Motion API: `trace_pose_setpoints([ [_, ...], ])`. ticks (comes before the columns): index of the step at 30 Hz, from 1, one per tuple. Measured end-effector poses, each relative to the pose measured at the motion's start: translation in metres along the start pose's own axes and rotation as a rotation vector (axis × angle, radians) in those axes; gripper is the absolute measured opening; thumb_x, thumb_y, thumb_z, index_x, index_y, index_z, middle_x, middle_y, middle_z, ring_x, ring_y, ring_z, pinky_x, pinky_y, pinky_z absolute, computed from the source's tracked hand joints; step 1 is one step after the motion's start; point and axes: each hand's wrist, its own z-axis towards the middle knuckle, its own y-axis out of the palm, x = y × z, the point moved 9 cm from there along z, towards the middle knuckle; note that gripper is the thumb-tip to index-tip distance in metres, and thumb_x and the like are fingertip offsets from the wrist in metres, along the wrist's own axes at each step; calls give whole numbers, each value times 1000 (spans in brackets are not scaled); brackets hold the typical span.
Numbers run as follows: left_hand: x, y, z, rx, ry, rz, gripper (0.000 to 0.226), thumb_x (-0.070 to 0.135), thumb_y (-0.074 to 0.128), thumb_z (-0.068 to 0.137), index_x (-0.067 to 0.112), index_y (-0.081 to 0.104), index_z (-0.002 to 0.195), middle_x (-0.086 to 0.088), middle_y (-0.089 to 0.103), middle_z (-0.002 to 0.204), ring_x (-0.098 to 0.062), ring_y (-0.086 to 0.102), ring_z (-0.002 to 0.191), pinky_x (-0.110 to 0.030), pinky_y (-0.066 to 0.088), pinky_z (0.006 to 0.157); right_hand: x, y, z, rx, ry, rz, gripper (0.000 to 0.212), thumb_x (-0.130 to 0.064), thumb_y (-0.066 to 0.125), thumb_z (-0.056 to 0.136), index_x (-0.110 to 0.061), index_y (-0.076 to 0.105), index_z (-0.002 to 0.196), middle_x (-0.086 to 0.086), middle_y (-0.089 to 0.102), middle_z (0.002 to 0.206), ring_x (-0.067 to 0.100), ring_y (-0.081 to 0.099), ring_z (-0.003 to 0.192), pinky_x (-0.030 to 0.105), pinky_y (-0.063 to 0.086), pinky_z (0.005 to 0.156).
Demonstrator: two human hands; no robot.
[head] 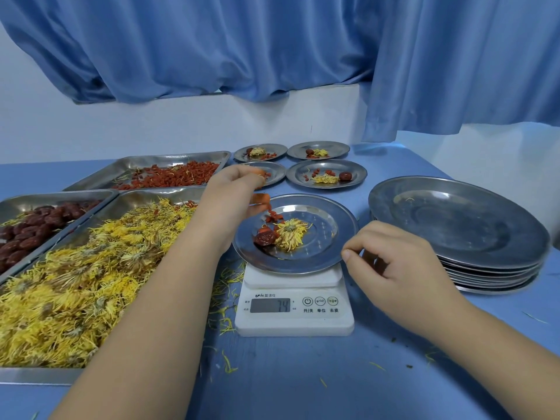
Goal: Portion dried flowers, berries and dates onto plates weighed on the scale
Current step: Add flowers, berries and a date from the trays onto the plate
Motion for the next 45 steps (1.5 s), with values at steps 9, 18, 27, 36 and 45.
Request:
trace_pose_setpoints([
  [9,10,-1,-5,38,178,375,43,-3,69,74,36,62,91,3,57,101,-16,61,89,-28,57,72,-1,1,0,-13,-1,-11,16,-8,67,82,-18,64,70,-11,53,69,12,50,66,13,37,63],
  [18,4,7,0,-45,110,200,23,3,62,86,23,61,98,-7,66,96,-20,72,78,-32,61,75,-1,1,0,-17,2,-13,15,-9,67,83,-16,64,70,-9,54,69,13,50,66,16,38,63],
  [27,2,5,0,6,85,248,11,20,61,90,31,61,93,4,65,100,-14,67,94,-36,59,81,1,1,0,-17,14,-17,14,-13,64,84,-18,65,70,-13,53,69,12,51,66,16,39,63],
  [36,3,-18,1,166,83,328,12,23,55,88,29,63,95,9,64,90,-10,61,83,-25,44,62,26,3,-2,-1,253,21,12,-37,54,81,-30,55,71,-12,59,67,3,54,68,9,39,59],
  [45,-9,-10,6,148,-185,206,32,36,45,96,15,61,114,-4,60,105,-24,64,92,-31,38,66,64,35,-10,-48,667,317,19,-30,63,86,-18,50,82,5,64,64,12,63,46,31,44,52],
])
